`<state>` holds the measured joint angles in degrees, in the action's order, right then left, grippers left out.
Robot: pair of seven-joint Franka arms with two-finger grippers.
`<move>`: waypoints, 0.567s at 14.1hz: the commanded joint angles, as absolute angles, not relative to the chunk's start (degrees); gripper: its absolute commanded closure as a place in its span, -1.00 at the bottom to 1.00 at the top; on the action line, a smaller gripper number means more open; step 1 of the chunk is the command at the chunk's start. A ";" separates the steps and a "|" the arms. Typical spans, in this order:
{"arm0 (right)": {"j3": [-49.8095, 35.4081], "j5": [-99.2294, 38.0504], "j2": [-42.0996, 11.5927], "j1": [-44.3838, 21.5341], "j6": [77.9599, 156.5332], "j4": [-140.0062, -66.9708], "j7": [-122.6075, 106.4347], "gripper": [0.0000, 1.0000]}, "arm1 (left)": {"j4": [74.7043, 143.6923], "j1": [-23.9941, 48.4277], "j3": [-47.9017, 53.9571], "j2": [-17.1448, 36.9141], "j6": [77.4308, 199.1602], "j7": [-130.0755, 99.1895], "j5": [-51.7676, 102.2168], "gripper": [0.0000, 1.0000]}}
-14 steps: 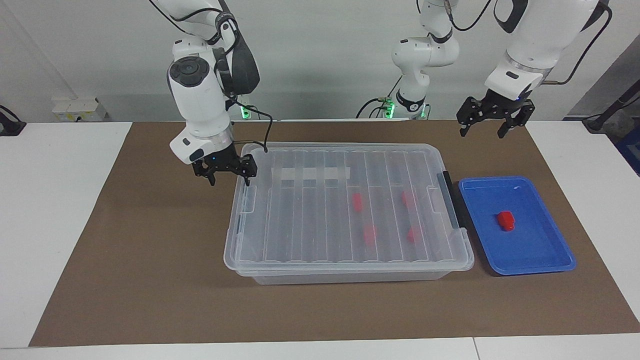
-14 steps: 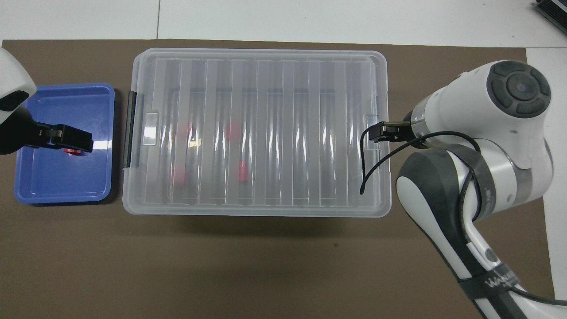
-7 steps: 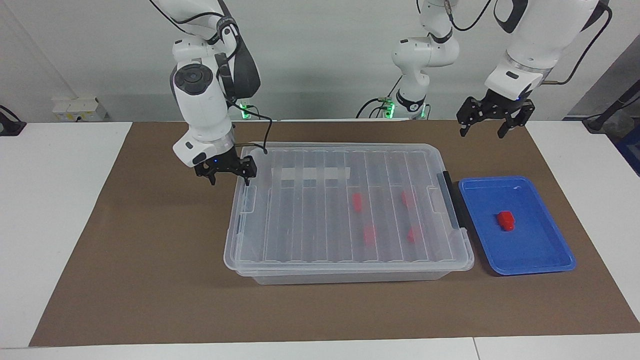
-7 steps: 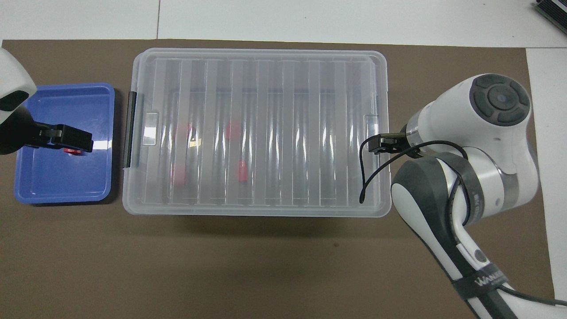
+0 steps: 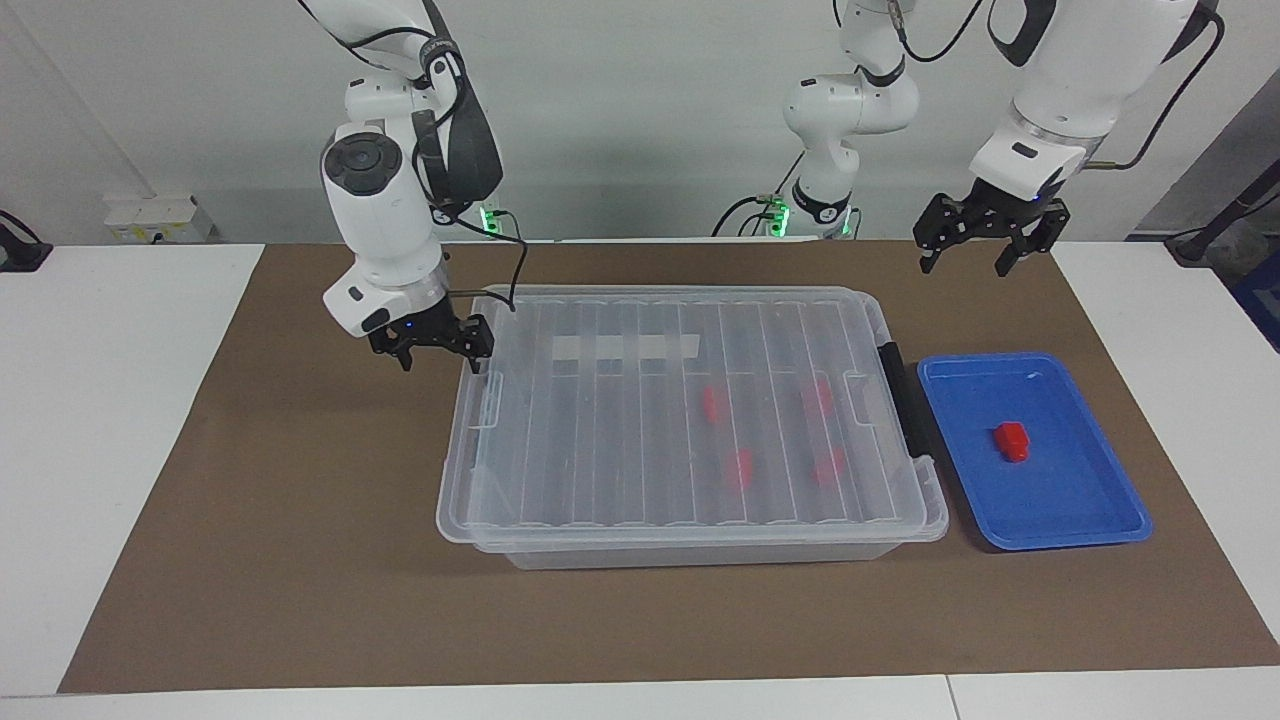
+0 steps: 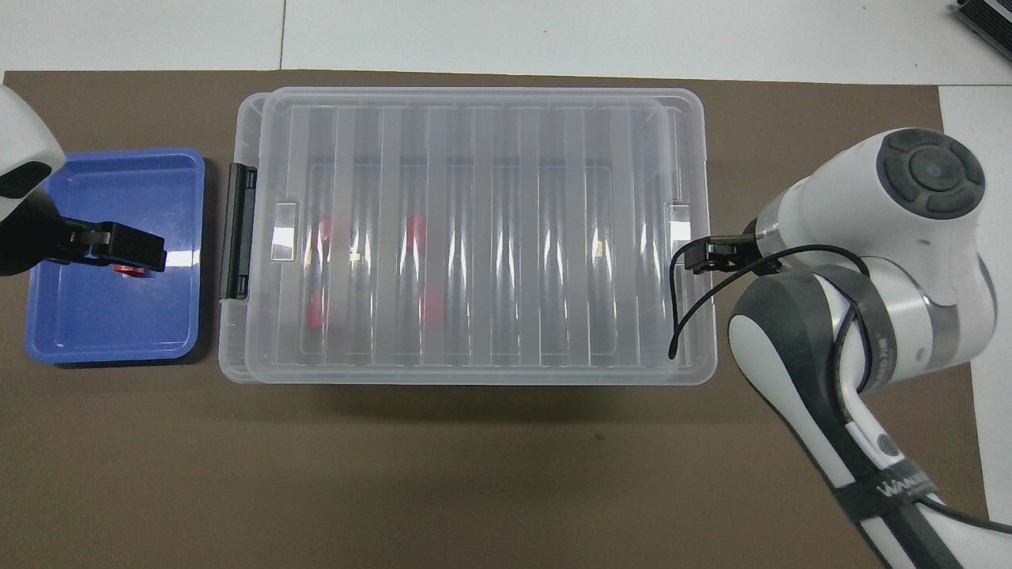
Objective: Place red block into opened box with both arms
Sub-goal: 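Slide the clear lid away from the blue tray with the right gripper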
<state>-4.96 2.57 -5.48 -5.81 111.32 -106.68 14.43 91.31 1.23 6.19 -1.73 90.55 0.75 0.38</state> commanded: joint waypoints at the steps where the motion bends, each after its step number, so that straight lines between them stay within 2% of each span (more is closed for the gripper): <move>1: -5.19 3.43 -3.78 -2.56 110.74 -108.46 8.20 -1.00 | 93.60 0.70 6.42 -3.69 91.41 0.62 0.88 -1.00; 8: -5.01 3.60 -3.78 4.74 109.60 -108.37 -8.77 -1.00 | 93.60 0.70 6.42 -3.69 91.49 0.62 0.88 -1.00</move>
<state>-4.74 2.64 -5.31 2.71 110.27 -106.71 -4.56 91.31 1.23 6.19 -1.73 90.55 0.75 0.38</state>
